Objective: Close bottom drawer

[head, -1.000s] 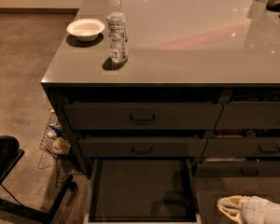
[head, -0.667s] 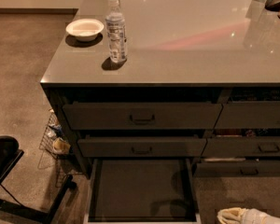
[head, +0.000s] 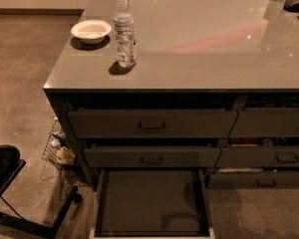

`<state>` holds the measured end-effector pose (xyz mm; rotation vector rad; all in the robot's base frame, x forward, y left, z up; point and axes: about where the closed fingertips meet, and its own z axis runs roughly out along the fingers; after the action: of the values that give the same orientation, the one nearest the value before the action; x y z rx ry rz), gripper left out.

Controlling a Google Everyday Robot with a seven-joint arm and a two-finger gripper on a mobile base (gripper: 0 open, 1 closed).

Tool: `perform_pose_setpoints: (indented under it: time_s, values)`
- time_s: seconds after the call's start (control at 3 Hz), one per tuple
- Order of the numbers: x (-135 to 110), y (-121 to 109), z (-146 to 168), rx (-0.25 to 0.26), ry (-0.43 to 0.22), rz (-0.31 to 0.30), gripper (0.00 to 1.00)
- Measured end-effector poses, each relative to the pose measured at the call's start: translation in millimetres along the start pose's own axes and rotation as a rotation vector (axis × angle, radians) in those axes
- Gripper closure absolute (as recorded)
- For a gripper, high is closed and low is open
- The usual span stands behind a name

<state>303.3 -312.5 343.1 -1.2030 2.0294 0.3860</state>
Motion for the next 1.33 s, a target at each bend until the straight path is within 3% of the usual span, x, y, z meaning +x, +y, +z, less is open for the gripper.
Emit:
perform_pose_setpoints:
  time_s: [0.33, 1.0, 1.33]
  values:
    - [41.4, 15.2, 42.5, -0.058, -0.042, 0.055, 1.00]
    - [58.5, 42.2, 82.8, -0.105, -0.066, 0.083, 1.00]
    - [73.3, 61.1, 117.7, -0.139, -0.129, 0.129, 1.00]
